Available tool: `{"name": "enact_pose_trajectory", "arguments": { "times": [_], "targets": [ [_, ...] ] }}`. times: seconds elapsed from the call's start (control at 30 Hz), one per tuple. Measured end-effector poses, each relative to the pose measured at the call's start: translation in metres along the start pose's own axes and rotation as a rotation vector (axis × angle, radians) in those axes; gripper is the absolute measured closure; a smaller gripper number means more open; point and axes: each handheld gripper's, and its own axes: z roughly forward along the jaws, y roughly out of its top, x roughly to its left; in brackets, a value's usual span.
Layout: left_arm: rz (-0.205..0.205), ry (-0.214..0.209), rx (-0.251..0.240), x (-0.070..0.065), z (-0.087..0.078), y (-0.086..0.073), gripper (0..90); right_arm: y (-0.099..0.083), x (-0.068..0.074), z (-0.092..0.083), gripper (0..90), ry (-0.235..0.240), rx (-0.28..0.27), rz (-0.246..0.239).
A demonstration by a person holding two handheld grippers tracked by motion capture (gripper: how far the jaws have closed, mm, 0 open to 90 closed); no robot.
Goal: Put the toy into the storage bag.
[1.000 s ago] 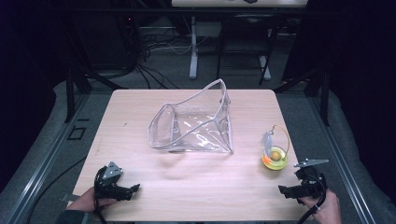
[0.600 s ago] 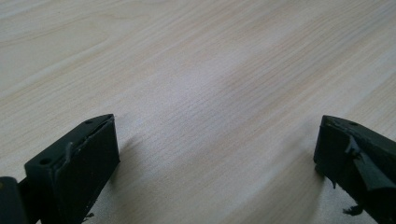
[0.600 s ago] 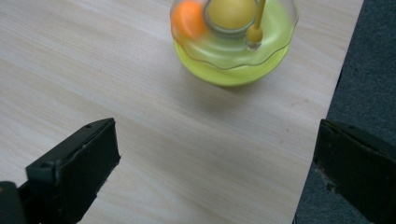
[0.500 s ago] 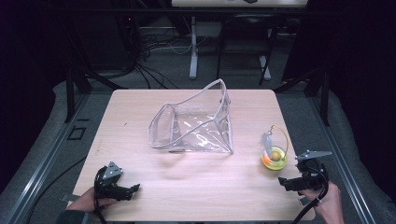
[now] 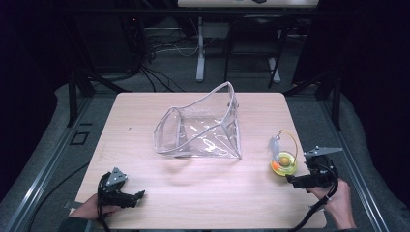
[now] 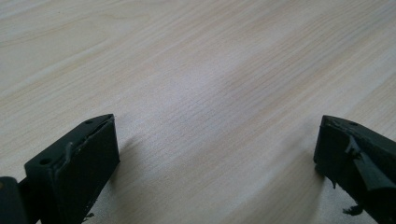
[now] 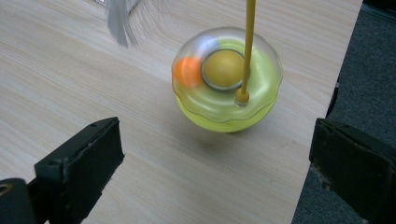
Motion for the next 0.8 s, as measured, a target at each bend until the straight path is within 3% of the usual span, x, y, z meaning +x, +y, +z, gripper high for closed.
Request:
{"name": "enact_pose_trajectory", "arguments": {
  "times": [0.47,0.57,0.8],
  "targets": [
    [0.0,0.0,0.0,0.0,0.0,0.0,0.0,0.018,-0.002,-0.007,15.2,-0.035,-0.029,-0.024],
    [0.004,0.0,0.001,0.0,0.0,0.0,0.0,0.021,-0.003,-0.009,27.4,-0.034,-0.04,-0.026],
    [0.003,0.0,0.0,0.0,0.0,0.0,0.0,0.027,-0.004,-0.012,44.1,-0.046,-0.063,-0.034]
  ]
}}
